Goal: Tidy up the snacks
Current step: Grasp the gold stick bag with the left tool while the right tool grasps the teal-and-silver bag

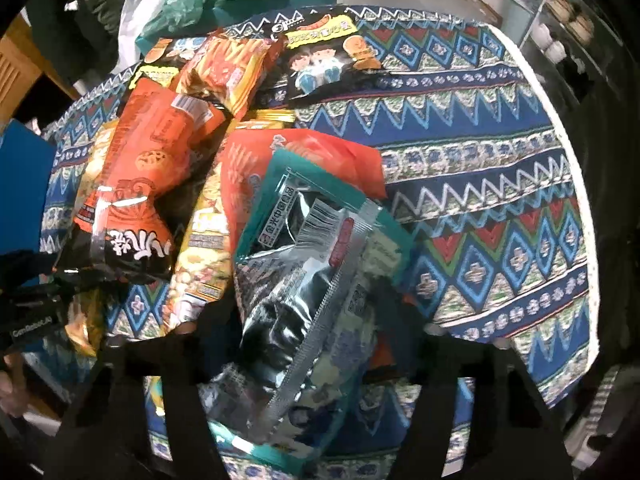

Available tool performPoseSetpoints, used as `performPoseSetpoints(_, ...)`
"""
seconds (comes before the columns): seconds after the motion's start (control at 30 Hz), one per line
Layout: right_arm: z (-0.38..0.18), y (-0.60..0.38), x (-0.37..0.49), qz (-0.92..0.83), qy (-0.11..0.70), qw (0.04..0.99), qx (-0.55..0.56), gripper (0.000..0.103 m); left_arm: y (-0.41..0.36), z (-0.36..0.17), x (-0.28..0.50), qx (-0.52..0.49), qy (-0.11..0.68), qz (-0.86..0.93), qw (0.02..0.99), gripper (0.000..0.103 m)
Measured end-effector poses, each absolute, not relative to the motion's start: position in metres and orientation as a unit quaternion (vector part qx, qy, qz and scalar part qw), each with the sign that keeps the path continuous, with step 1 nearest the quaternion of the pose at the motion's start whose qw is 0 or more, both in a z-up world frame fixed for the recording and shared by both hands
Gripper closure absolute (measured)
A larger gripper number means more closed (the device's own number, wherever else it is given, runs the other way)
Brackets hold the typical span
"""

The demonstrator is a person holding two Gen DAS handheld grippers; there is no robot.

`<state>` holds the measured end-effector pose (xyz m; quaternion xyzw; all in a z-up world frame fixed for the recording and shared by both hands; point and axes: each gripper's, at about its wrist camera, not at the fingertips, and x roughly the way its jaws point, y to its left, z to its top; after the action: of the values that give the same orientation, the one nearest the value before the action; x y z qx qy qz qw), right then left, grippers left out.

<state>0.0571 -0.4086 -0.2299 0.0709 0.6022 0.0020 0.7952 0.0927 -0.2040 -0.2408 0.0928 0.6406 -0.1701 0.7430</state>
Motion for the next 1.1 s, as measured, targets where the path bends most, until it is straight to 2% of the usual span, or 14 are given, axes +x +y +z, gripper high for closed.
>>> performPoseSetpoints(0.07, -0.227, -0.412, 0.056, 0.007, 0.602, 0.795, 0.073, 0.048, -0.206, -0.236, 0.09, 0.104, 0.635, -0.172, 0.746, 0.069)
performPoseSetpoints(0.2, -0.218, -0.414, 0.052, 0.009, 0.593, 0.802, 0.064, 0.063, -0.196, -0.226, 0.086, 0.109, 0.625, -0.167, 0.755, 0.07)
performPoseSetpoints(1.1, -0.15, -0.372, 0.044, 0.061, 0.539, 0.84, 0.0, 0.063, -0.134, -0.153, 0.062, 0.083, 0.552, -0.156, 0.815, 0.071)
